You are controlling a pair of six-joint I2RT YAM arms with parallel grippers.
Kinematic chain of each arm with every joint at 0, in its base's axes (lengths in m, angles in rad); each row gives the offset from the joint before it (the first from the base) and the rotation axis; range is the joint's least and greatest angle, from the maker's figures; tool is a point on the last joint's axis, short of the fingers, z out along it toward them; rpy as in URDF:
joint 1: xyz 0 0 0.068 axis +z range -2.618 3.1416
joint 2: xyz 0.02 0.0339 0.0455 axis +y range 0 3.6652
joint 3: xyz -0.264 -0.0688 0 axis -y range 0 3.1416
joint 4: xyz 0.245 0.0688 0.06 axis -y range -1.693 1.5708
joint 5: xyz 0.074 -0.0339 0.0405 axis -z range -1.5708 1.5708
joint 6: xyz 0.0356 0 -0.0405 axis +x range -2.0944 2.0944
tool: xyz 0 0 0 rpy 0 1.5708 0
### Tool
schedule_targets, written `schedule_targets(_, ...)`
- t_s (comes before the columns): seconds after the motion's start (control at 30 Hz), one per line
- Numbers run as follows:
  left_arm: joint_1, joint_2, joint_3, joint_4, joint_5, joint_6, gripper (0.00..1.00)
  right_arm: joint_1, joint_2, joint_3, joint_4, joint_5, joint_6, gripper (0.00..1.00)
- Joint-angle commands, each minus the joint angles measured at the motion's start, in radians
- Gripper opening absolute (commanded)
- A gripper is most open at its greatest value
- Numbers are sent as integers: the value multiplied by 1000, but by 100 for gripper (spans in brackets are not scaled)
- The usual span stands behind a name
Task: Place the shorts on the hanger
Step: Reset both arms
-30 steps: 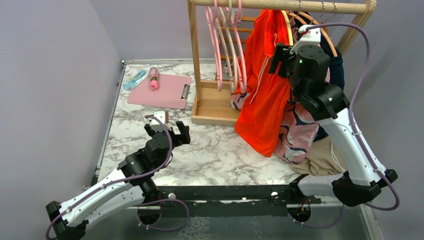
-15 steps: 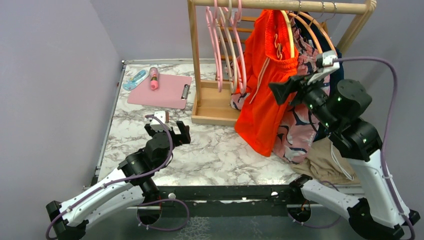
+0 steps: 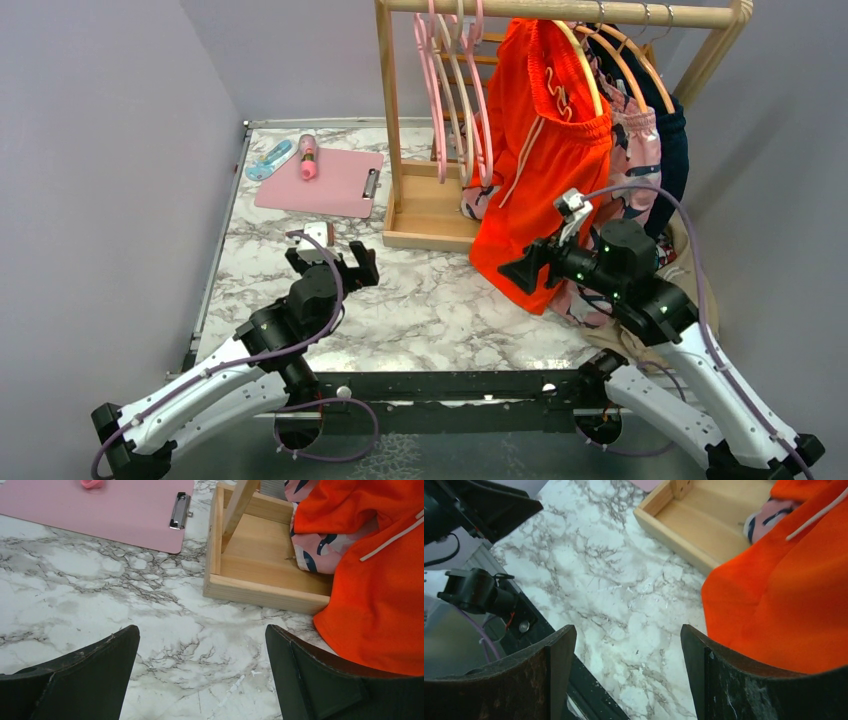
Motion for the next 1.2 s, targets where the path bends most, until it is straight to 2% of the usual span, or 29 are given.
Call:
schedule_targets(0.0,2,7,17,4,-39,-19,99,-2,-23,-128,141,-64,86,79)
schedule_targets(0.13,2,16,36,-30,-82,-90,99,-2,-2,-236,248,-75,110,80)
schedule_targets(0.17,2,19,41,-43,-91,-110,99,-2,12,-251,267,-86,110,83)
schedule_targets(0.4,1,26,53,-66,-103,-134,99,35,107,-297,337,-48,110,87)
schedule_targets(0.67,2,25,60,-67,-109,-134,99,180,196,-225,314,170,84,88)
schedule_targets(0.87,2,5,58,-68,-110,-133,99,192,200,-158,287,365,88,95)
schedule_targets(0.97,2,5,63,-68,-105,-130,99,192,216,-165,305,465,122,100)
schedule_targets(1.17,2,5,68,-67,-90,-113,99,192,272,-167,291,534,286,100)
